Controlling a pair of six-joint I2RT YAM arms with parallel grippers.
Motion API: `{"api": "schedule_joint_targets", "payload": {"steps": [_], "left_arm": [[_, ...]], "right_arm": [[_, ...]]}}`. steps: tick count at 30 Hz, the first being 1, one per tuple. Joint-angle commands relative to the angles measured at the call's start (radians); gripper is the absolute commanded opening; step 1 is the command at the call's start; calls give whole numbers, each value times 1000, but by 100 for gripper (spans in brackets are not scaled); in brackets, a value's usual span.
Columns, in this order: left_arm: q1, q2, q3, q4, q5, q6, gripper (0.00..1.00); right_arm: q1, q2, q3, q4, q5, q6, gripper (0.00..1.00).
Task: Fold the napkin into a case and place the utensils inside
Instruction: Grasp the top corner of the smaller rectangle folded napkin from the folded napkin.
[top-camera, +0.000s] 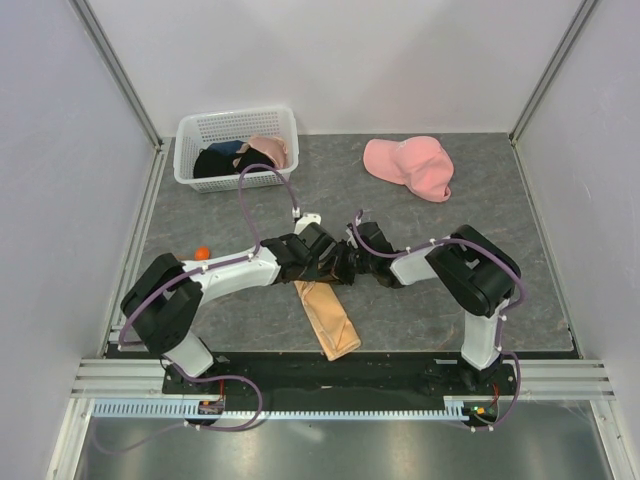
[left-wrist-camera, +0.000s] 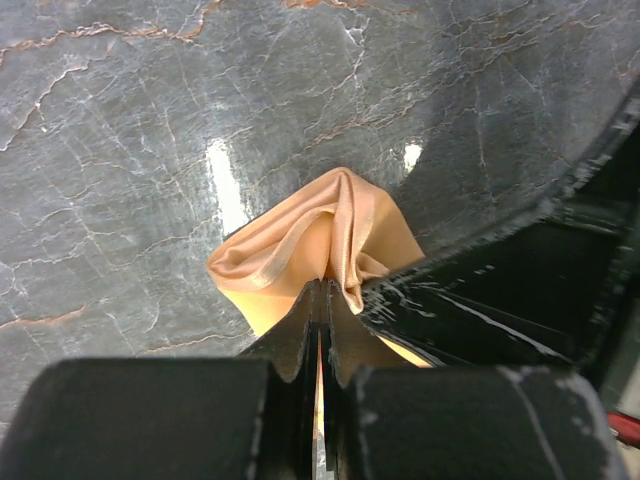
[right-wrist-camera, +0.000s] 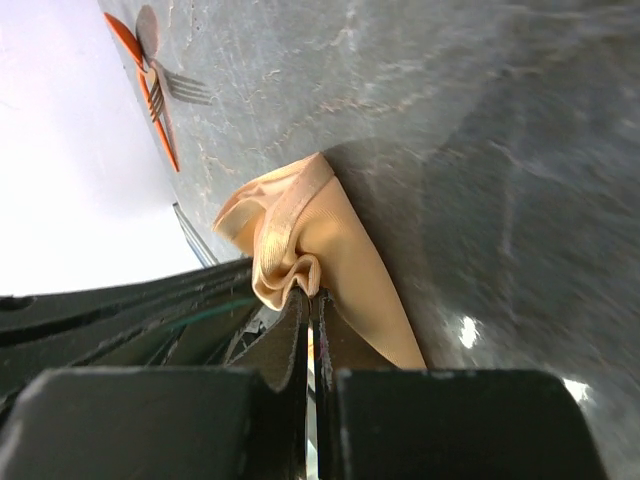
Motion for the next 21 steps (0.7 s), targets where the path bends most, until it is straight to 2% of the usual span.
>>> {"api": "schedule_joint_targets", "payload": {"steps": [1, 8, 10, 14, 21], "left_arm": [[0, -51, -2, 33, 41, -50, 2], [18, -54, -6, 15, 76, -85, 2], [23, -45, -3, -7, 72, -89, 2], [32, -60, -26, -18, 62, -94, 2], [44, -76, -29, -31, 58, -96, 2]], "right_arm": [[26, 50, 75, 119, -39, -1, 0], [46, 101, 109, 138, -70, -20, 0], [43, 60, 71, 115, -34, -44, 0], [35, -23, 55, -80, 2, -147, 0], [10, -166, 30, -230, 39, -259, 0]]}}
